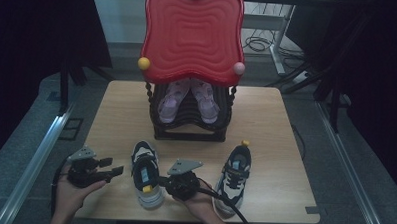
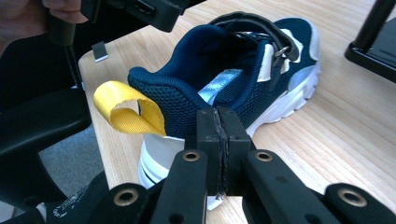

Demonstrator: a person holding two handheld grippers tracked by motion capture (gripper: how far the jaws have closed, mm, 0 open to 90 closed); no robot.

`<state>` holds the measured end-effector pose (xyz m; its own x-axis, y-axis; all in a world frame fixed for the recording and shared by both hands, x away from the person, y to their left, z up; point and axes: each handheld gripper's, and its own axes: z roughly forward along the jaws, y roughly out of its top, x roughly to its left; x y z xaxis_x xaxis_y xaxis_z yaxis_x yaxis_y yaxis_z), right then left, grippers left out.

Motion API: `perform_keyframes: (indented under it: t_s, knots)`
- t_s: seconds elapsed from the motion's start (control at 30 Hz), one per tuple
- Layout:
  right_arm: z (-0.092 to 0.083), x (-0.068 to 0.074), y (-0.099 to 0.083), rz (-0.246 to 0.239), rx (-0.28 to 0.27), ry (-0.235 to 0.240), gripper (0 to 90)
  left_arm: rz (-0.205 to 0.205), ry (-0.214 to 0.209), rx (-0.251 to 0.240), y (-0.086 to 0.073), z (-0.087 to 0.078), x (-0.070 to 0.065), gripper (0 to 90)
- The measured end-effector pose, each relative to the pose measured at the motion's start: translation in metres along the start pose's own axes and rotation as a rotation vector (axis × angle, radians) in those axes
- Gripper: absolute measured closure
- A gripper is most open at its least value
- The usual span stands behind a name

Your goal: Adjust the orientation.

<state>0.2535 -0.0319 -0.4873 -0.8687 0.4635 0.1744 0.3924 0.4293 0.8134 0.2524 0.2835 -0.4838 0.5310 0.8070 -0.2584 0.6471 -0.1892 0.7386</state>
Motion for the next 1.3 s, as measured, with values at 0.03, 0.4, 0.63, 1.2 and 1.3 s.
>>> perform_keyframes:
  t_s: [0.03,0.4,0.63,1.2,1.3]
  knots:
    - [0.001,0.001,0.0,-0.001,0.0,0.002,88.7,0.0,0.0,0.0,0.0,0.0,0.0,36.6]
    - [0.01,0.007,0.0,-0.003,-0.015,0.052,88.3,-0.013,0.008,-0.003,-0.002,-0.002,0.004,36.6]
    - [0.019,0.011,0.0,0.003,-0.027,0.086,88.3,-0.017,0.011,-0.007,-0.003,-0.004,0.006,36.7]
    - [0.044,0.023,0.004,-0.014,-0.041,0.15,89.3,-0.026,0.047,-0.047,-0.005,-0.005,0.009,37.7]
    - [0.046,0.024,0.005,-0.017,-0.041,0.156,89.3,-0.039,0.064,-0.075,-0.005,-0.009,0.012,37.7]
